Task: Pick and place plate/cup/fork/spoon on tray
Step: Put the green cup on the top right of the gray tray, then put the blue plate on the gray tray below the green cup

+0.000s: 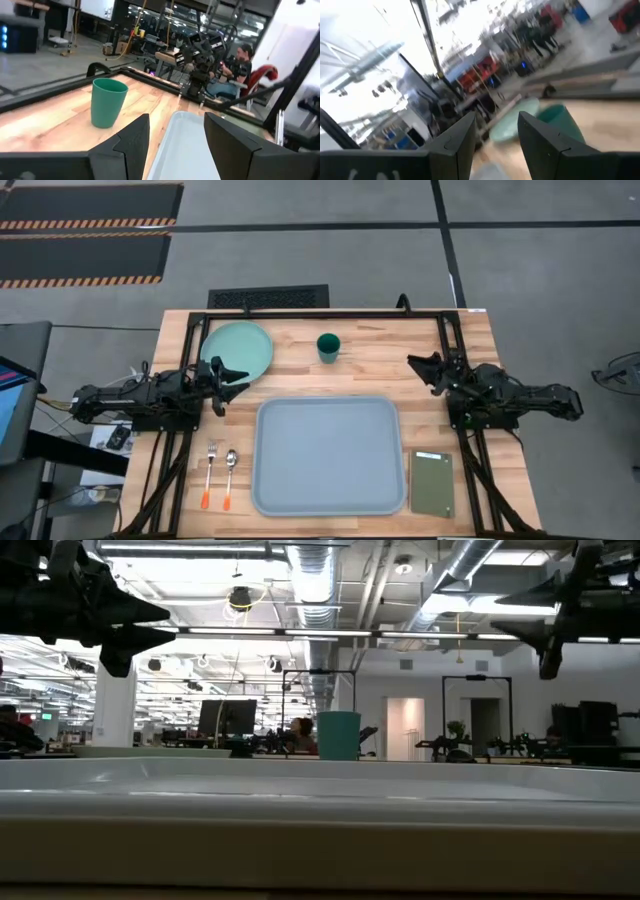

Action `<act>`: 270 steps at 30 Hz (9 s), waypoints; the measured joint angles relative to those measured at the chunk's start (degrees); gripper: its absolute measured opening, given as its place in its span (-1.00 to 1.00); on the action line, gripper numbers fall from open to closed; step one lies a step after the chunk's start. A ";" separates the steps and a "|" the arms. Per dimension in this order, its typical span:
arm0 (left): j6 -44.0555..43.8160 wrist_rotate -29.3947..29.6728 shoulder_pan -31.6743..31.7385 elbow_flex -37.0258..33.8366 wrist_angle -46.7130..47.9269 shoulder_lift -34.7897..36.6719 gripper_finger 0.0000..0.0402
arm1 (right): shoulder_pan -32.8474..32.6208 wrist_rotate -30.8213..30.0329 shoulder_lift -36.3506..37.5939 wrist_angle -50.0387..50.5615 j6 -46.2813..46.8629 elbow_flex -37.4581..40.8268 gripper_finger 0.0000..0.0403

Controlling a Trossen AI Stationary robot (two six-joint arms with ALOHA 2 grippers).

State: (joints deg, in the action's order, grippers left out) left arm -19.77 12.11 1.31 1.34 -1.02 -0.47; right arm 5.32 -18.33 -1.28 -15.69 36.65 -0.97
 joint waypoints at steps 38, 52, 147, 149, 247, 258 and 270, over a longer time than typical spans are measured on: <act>-19.11 -2.95 -0.01 5.59 -6.55 -2.28 -0.12 | -1.71 -7.86 -70.80 50.07 -2.57 -66.82 -0.22; -25.78 -6.66 -3.45 33.82 35.51 -29.17 -0.12 | 2.70 -0.08 -82.72 46.76 -1.12 -70.66 -0.23; -21.62 11.11 -3.53 35.30 42.49 -28.62 -0.12 | -6.16 13.67 -132.27 66.38 -11.66 -124.85 -0.97; -21.57 11.11 -3.53 35.30 42.49 -28.61 -0.12 | -5.86 12.64 -132.28 66.36 -11.67 -124.85 -0.97; -18.24 15.38 -3.51 30.25 47.17 -58.01 0.42 | -13.31 -3.74 -97.22 104.92 -9.48 -133.37 -0.15; -15.25 16.17 -2.74 30.25 45.38 -67.79 0.38 | -18.23 -8.79 -97.00 105.71 -8.58 -133.37 -0.15; -7.67 14.87 4.04 30.27 40.35 -71.17 0.38 | -18.47 -8.80 -96.96 105.69 -8.12 -132.58 -0.15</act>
State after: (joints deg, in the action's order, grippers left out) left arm -27.44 26.98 5.35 31.62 39.33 -71.64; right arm -13.15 -27.13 -98.24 90.00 28.53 -133.56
